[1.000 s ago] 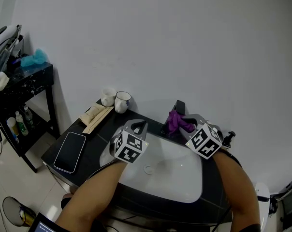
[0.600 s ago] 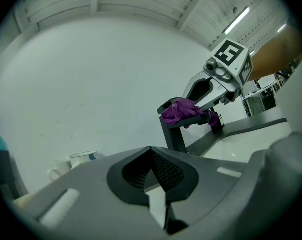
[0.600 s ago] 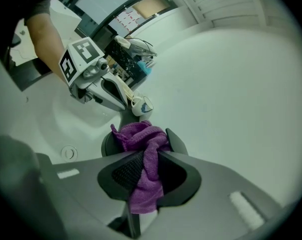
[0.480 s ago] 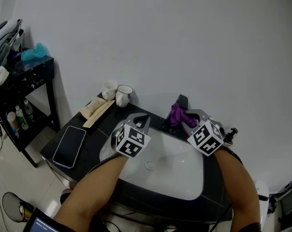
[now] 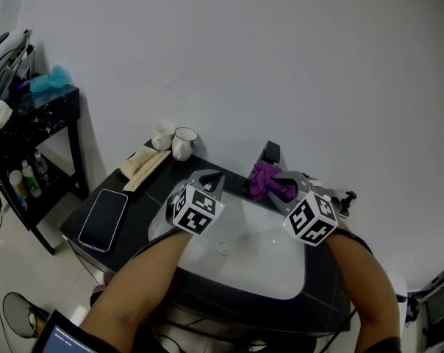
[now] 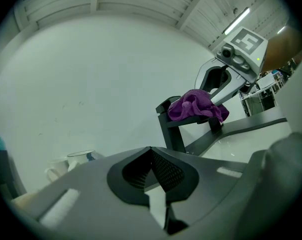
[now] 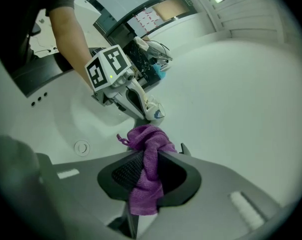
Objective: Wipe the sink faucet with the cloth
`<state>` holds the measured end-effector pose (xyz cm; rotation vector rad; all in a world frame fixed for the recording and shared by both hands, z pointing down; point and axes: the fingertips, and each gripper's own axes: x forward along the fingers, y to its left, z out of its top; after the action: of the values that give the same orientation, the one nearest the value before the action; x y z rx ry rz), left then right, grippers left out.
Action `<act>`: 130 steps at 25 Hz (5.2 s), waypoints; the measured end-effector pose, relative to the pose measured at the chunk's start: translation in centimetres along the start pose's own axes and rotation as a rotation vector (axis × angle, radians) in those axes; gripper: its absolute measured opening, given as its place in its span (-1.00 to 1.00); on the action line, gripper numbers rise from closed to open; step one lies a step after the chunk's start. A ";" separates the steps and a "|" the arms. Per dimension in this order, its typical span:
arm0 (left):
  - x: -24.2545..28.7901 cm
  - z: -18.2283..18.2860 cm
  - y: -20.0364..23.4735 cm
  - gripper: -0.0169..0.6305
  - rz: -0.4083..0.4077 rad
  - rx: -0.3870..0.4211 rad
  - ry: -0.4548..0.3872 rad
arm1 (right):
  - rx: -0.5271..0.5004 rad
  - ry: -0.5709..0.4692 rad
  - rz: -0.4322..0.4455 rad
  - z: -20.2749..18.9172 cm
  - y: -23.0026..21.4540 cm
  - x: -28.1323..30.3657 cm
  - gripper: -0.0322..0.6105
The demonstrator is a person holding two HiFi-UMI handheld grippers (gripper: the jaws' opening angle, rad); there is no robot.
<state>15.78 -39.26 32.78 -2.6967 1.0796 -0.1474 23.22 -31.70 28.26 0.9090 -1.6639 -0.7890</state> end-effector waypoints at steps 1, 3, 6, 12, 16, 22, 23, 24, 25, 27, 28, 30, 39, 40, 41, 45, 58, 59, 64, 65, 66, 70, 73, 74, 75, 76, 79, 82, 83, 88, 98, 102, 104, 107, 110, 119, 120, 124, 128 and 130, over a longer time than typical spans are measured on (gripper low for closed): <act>0.0 0.0 0.0 -0.90 0.000 0.000 0.001 | -0.009 -0.003 0.004 0.2 0.3 -0.3 -0.64; 0.0 0.1 0.0 -0.90 0.000 0.001 -0.001 | -0.021 -0.015 0.010 0.8 0.9 -0.9 -0.63; -0.1 0.0 -0.1 -0.90 -0.001 0.004 0.005 | -0.035 -0.035 0.026 1.7 2.2 -2.0 -0.63; -0.3 -0.3 -0.1 -0.90 0.002 0.011 0.017 | -0.048 -0.103 0.047 3.4 6.6 -4.0 -0.63; -0.4 -0.4 -0.1 -0.90 0.004 0.013 0.021 | -0.055 -0.107 0.048 2.8 9.2 -3.8 -0.63; -0.4 -0.3 -0.2 -0.90 0.000 0.014 0.021 | 0.000 -0.086 -0.035 0.2 9.3 -1.5 -0.63; -0.4 -0.4 -0.2 -0.90 -0.001 0.014 0.022 | 0.009 -0.081 -0.060 -0.2 8.9 -1.0 -0.63; -0.4 -0.4 -0.2 -0.90 -0.002 0.013 0.023 | 0.019 -0.076 -0.084 -0.6 8.4 -0.4 -0.63; -0.4 -0.4 -0.2 -0.90 -0.004 0.011 0.023 | 0.032 -0.068 -0.105 -1.1 8.0 0.2 -0.63; -0.3 -0.4 -0.2 -0.90 -0.007 0.007 0.023 | 0.054 -0.046 -0.137 -2.1 7.1 1.5 -0.63; -0.3 -0.4 -0.3 -0.90 -0.009 0.003 0.023 | 0.062 -0.035 -0.150 -2.6 6.8 2.2 -0.63; -0.3 -0.4 -0.2 -0.90 -0.011 -0.001 0.022 | 0.076 -0.018 -0.173 -3.5 6.2 3.5 -0.62; 0.1 0.3 -0.4 -0.90 -0.022 -0.034 -0.018 | 0.131 -0.015 -0.275 -4.7 3.3 6.5 -0.62; 0.1 0.4 -0.4 -0.90 -0.026 -0.035 -0.022 | 0.139 -0.015 -0.278 -4.7 3.2 6.8 -0.62; 0.2 0.5 -0.5 -0.90 -0.029 -0.035 -0.025 | 0.149 -0.013 -0.280 -4.7 3.1 7.0 -0.62; 0.3 0.6 -0.8 -0.90 -0.038 -0.038 -0.029 | 0.178 0.013 -0.262 -5.1 3.0 8.1 -0.62; 0.2 0.6 -0.7 -0.90 -0.037 -0.040 -0.032 | 0.201 0.059 -0.111 -5.3 6.1 9.0 -0.62; 0.2 0.6 -0.7 -0.90 -0.038 -0.038 -0.032 | 0.192 0.053 -0.108 -5.1 6.5 8.8 -0.62; 0.2 0.4 -0.7 -0.90 -0.040 -0.020 -0.023 | 0.144 0.033 -0.097 -4.8 8.2 6.8 -0.61; 0.2 0.3 -0.7 -0.90 -0.040 -0.017 -0.018 | 0.144 0.031 -0.101 -5.0 8.3 6.2 -0.61; 0.2 0.2 -0.7 -0.90 -0.039 -0.014 -0.013 | 0.147 0.031 -0.107 -5.2 8.2 5.6 -0.61; 0.2 -0.2 -0.6 -0.90 -0.031 0.002 0.009 | 0.163 0.043 -0.153 -6.9 6.7 3.4 -0.61; 0.2 -0.5 -0.6 -0.90 -0.027 0.009 0.023 | 0.171 0.056 -0.210 -8.0 4.5 1.8 -0.61; 0.1 -0.6 -0.6 -0.90 -0.027 0.010 0.027 | 0.168 0.061 -0.232 -8.2 3.6 1.4 -0.61; 0.1 -0.7 -0.6 -0.90 -0.027 0.010 0.030 | 0.164 0.066 -0.253 -8.4 2.6 1.0 -0.61; 0.1 -0.7 -0.6 -0.90 -0.027 0.010 0.032 | 0.160 0.068 -0.272 -8.4 1.6 0.8 -0.61; 0.1 -0.9 -0.6 -0.90 -0.024 0.000 0.037 | 0.148 0.074 -0.319 -8.4 -1.7 0.2 -0.61; 0.2 -0.8 -0.4 -0.90 -0.024 -0.011 0.033 | 0.133 0.089 -0.365 -8.6 -5.0 -0.1 -0.61; 0.2 -0.7 -0.3 -0.90 -0.023 -0.013 0.031 | 0.134 0.090 -0.380 -8.7 -6.0 -0.2 -0.61; 0.3 -0.7 -0.3 -0.90 -0.023 -0.021 0.026 | 0.137 0.073 -0.404 -7.9 -8.9 0.1 -0.61; 0.4 -0.1 -0.6 -0.90 -0.034 -0.036 0.002 | 0.120 0.126 -0.300 -8.9 -5.6 4.3 -0.61; 0.5 -0.1 -0.8 -0.90 -0.042 -0.038 0.001 | 0.128 0.127 -0.278 -9.2 -4.3 5.0 -0.61; 0.6 0.0 -0.5 -0.90 -0.040 -0.032 0.002 | 0.155 0.117 -0.280 -9.1 -4.1 5.4 -0.61; 0.7 0.1 -0.4 -0.90 -0.037 -0.033 0.000 | 0.200 0.101 -0.260 -9.0 -3.2 5.9 -0.60; 0.6 0.1 -0.5 -0.90 -0.036 -0.032 -0.001 | 0.227 0.094 -0.238 -9.0 -2.3 6.4 -0.60; 0.7 0.1 -0.5 -0.90 -0.034 -0.030 0.002 | 0.204 0.111 -0.116 -9.6 2.3 8.3 -0.60; 0.6 0.1 -0.5 -0.90 -0.034 -0.030 0.003 | 0.195 0.113 -0.098 -9.6 3.1 8.5 -0.60; 0.6 0.0 -0.5 -0.90 -0.033 -0.025 0.007 | 0.196 0.106 -0.083 -9.3 4.3 9.1 -0.60; 0.6 -0.2 -0.4 -0.90 -0.033 -0.025 0.009 | 0.199 0.106 -0.087 -9.3 4.5 9.1 -0.60; 0.6 -0.2 -0.4 -0.90 -0.032 -0.025 0.010 | 0.195 0.105 -0.087 -9.3 4.6 9.1 -0.60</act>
<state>16.45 -39.44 33.07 -2.7388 1.0485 -0.1535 29.71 -37.92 38.69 1.1465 -1.6373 -0.6326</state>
